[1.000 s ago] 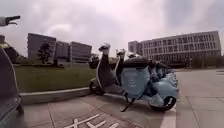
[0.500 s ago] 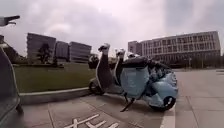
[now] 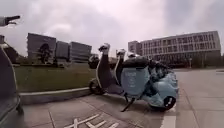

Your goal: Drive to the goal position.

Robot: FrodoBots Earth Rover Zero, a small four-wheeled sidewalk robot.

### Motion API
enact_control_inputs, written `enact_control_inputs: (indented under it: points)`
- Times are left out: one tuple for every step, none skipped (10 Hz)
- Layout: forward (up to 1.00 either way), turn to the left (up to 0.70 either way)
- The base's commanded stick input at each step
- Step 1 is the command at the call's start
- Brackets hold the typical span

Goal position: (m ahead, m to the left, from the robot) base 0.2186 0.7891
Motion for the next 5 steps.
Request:
enact_control_inputs:
  points:
    - [0.0, 1.0]
    - [0.0, 1.0]
    - [0.0, 0.0]
    - [0.0, 0.0]
    - [0.0, 0.0]
